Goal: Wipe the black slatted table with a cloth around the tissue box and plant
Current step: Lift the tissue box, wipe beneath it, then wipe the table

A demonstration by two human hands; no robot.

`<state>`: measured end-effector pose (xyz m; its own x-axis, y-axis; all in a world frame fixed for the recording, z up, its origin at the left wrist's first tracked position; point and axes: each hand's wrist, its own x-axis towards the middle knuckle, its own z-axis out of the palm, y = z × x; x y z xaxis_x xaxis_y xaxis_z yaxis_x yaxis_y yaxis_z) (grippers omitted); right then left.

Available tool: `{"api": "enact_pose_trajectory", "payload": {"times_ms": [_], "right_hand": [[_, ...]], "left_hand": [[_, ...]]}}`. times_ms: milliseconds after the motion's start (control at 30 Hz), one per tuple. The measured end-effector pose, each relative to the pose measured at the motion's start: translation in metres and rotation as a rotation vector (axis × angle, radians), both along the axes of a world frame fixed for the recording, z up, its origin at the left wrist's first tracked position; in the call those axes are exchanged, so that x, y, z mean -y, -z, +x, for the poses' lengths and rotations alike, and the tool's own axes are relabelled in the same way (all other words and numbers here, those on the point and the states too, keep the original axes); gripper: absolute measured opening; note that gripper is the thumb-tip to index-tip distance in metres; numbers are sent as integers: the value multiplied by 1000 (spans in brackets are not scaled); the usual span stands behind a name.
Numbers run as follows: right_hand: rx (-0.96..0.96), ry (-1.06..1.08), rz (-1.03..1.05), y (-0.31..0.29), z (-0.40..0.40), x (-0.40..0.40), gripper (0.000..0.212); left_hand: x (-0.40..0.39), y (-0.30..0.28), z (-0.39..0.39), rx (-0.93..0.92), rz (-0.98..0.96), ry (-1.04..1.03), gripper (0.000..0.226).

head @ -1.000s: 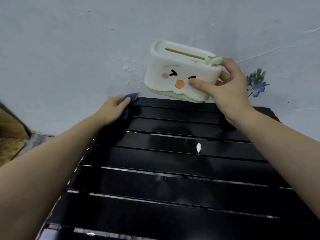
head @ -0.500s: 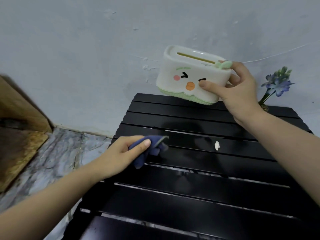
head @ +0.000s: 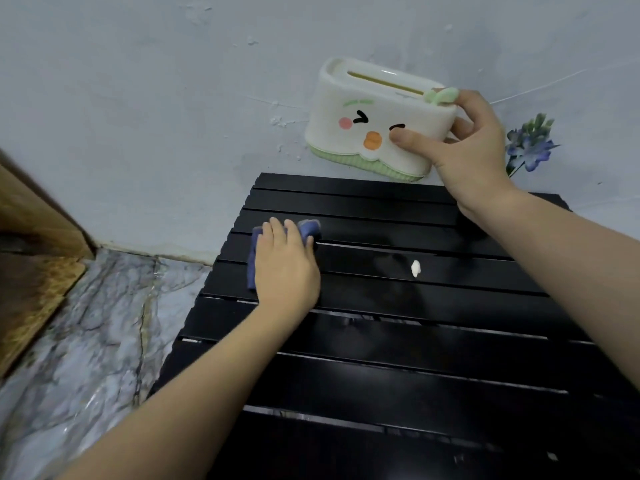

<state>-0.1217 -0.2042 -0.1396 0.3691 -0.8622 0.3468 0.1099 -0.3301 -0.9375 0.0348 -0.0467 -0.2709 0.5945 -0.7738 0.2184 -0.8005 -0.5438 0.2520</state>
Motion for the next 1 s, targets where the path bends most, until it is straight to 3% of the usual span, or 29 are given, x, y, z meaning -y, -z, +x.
{"api": "enact_pose_trajectory", "payload": {"times_ms": [133,367,467,533,567,633,700,833,900,1000], "right_hand": [[8,5,-25,-8,-2,2,59],[2,12,-40,-13,-8,6,58],[-12,11,-49,-10,-11,11,59],[-14,12,-55,-8,-13,17,61],[-15,10,-56,-7,-14,21,62],[-24,2,-56,-5,-17,27,64],[-34,-3,-56,-4,-20,32,65],[-30,-20,-38,2,-23,40,66],[-34,-26,-21,8,-23,43,65],[-50,-24,-13,15,-22,47,65]], "left_hand": [[24,-8,-59,-65,12,157,55],[36,-20,-149,-279,-83,706,46],[38,-27,-142,-674,-173,710,39],[41,-42,-121,-1011,-384,573,31],[44,-47,-101,-1055,-489,475,31],[50,-58,-59,-947,-625,288,38],[55,-60,-12,-701,-634,135,38],[74,-25,50,-210,-213,-116,41],[88,-5,50,7,-1,-107,47],[117,-2,11,113,80,35,46]]}}
